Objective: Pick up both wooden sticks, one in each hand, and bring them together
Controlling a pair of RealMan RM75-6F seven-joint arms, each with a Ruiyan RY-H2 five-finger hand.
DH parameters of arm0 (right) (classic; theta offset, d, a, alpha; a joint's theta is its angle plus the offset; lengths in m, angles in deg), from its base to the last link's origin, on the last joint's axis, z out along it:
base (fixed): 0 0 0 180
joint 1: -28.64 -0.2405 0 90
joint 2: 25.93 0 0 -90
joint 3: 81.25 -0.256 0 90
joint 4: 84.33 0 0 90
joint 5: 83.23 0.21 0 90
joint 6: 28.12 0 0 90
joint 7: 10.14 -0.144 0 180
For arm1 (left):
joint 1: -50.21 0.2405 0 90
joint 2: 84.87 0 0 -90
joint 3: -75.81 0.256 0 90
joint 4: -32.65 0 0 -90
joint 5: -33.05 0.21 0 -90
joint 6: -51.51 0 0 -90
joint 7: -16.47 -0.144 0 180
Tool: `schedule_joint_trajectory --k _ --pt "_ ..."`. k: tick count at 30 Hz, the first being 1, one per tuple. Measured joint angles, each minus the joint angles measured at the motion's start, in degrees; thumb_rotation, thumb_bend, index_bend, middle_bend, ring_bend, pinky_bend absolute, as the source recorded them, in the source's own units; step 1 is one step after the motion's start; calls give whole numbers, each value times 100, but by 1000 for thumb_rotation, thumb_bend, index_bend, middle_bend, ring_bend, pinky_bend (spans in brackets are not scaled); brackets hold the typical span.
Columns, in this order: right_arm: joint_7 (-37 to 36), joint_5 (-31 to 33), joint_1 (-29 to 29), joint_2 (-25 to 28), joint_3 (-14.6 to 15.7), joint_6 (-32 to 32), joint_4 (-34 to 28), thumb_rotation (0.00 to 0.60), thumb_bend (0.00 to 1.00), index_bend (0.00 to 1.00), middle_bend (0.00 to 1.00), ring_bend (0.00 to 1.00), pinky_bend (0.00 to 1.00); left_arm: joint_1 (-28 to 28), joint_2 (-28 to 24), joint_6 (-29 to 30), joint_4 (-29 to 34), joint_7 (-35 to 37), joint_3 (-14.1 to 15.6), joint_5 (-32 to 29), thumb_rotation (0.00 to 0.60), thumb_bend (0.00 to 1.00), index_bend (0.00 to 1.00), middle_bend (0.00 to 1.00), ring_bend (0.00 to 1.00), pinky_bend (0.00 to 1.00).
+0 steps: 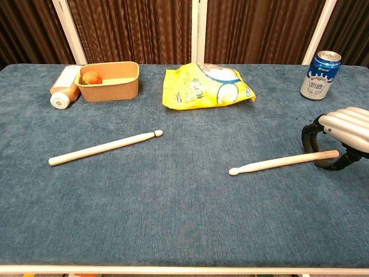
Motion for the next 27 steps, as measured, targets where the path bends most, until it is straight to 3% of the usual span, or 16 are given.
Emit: schedule_joint_trajectory --k 10,17,21,27 --pt "92 72 -50 6 16 39 -41 600 359 589 577 351 357 -96 16 -72 -79 31 -31 50 600 92 219 80 0 69" --pt "59 80 -67 201 -34 -83 -259 600 544 616 609 389 388 -439 -67 -438 -64 56 -134 127 600 92 227 84 8 87" --pt "-178 51 -62 584 -155 -346 -694 600 607 625 618 394 395 -785 -107 -746 34 -22 -298 121 600 93 295 226 149 246" --pt "-495 97 -3 1398 -511 -890 -1455 600 611 627 616 393 395 -1375 54 -1431 284 -325 -581 -153 600 139 390 326 374 514"
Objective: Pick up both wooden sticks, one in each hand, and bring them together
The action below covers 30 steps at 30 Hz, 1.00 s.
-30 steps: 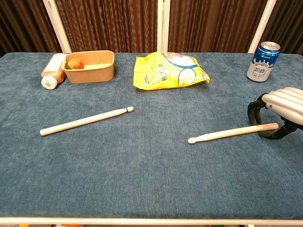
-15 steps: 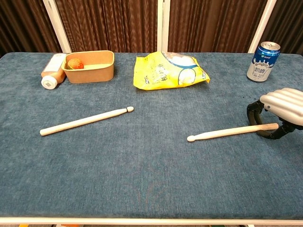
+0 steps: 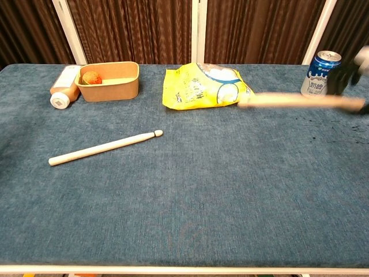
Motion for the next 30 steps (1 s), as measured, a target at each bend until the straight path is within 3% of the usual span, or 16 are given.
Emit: schedule_joint_trajectory --k 3,9,17,22,30 --pt "-133 147 49 456 -197 -130 -356 600 611 628 610 391 395 -235 183 -335 131 -143 -107 -325 600 176 394 375 468 622" --pt "-346 385 156 865 -362 -230 -609 600 612 628 609 389 395 -714 824 -805 271 -922 -238 -1091 600 189 395 425 545 687" --pt "-547 413 221 867 -256 -173 -452 600 612 628 607 389 395 -1145 1731 -973 144 -2377 -97 -2218 600 193 395 441 613 698" --pt "-645 425 223 768 -199 -108 -310 600 612 628 605 389 395 -1285 2187 -974 -204 -2605 34 -2673 600 210 389 453 615 698" --pt "-693 440 208 689 -175 -71 -180 600 612 628 605 389 395 -1423 2424 -931 -493 -2729 68 -2897 591 238 390 474 619 699"
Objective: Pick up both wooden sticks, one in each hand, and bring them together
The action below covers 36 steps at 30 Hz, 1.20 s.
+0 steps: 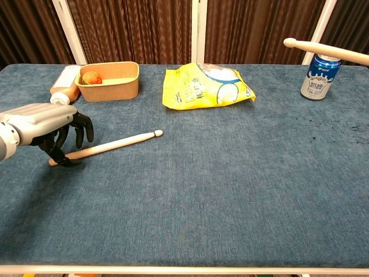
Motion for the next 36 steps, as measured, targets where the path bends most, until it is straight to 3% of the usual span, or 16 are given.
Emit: schedule_joint_trajectory --k 26,36 --pt "-52 41 27 -89 60 47 107 600 612 629 605 390 395 -149 229 177 -383 -368 220 -188 573 327 446 534 626 699" --pt "-36 46 54 -105 75 25 88 600 613 629 605 391 395 -164 210 116 -436 -298 257 -177 598 390 494 567 640 698"
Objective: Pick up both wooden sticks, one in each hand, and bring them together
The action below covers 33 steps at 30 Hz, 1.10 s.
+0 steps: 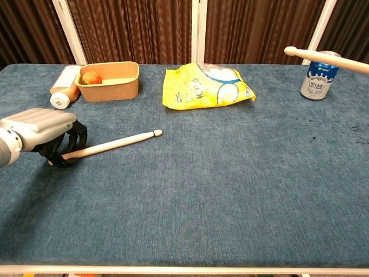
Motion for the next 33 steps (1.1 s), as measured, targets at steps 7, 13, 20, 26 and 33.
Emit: schedule_joint_trajectory --k 7,13,20,26,33 --pt "-113 -3 87 -41 52 -59 -9 600 630 631 608 394 395 71 -51 23 -50 579 -18 370 600 480 592 655 687 698" --pt "-523 -97 156 -156 171 -56 -42 600 678 651 624 417 396 142 -262 -155 -81 1800 -118 830 600 491 613 675 687 699" --pt "-1205 -289 146 -619 227 -109 -271 600 752 699 636 450 410 90 -472 -288 -233 3740 -321 1881 600 502 619 679 686 698" --pt "-1386 -277 -6 -1244 119 -57 -617 600 760 724 636 459 416 -159 -530 -162 -424 5154 -453 3102 600 503 619 679 686 698" --pt "-1334 -162 -305 -1703 -100 151 -964 600 759 727 637 461 421 -502 -469 42 -460 5752 -522 3628 600 502 619 679 687 698"
